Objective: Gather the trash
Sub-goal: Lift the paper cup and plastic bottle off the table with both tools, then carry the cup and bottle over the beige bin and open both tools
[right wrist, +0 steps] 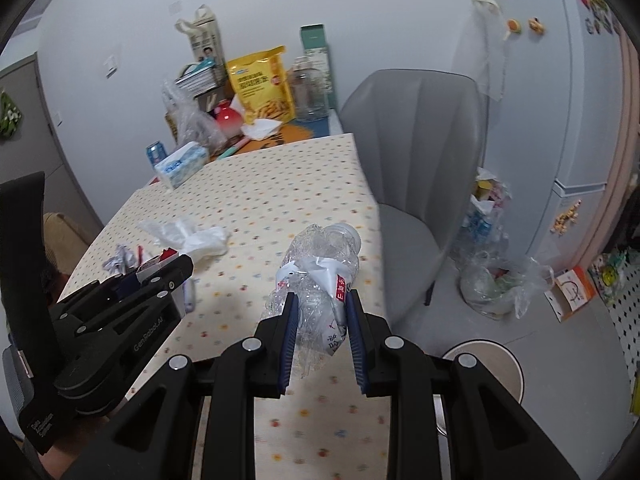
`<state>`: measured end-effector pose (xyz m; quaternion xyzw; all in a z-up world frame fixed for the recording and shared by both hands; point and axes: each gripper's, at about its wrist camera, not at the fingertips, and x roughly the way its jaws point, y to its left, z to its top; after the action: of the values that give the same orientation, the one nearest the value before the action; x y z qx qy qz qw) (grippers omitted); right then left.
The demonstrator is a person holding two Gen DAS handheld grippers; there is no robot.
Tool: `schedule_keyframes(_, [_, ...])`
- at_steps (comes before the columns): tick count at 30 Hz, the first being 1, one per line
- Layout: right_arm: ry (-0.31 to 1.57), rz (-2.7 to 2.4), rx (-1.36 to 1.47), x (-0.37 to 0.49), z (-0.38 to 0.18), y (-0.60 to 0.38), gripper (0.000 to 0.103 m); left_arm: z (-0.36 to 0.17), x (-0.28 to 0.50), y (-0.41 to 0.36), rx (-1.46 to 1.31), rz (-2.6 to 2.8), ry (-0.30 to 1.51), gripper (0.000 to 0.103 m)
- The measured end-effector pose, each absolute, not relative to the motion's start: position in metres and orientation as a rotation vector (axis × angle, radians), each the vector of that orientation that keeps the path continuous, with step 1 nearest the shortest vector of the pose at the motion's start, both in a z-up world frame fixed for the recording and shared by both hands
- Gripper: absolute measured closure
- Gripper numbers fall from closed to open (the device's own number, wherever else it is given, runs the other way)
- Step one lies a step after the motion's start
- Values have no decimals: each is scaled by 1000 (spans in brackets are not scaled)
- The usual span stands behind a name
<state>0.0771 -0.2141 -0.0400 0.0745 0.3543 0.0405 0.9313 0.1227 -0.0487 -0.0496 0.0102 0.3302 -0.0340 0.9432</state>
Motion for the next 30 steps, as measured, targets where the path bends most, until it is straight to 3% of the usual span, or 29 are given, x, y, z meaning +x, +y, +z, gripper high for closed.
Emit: schedule_keyframes(30, [762,-230,361,69,-94,-421,78,-77,149,-264,265,-333,745,75])
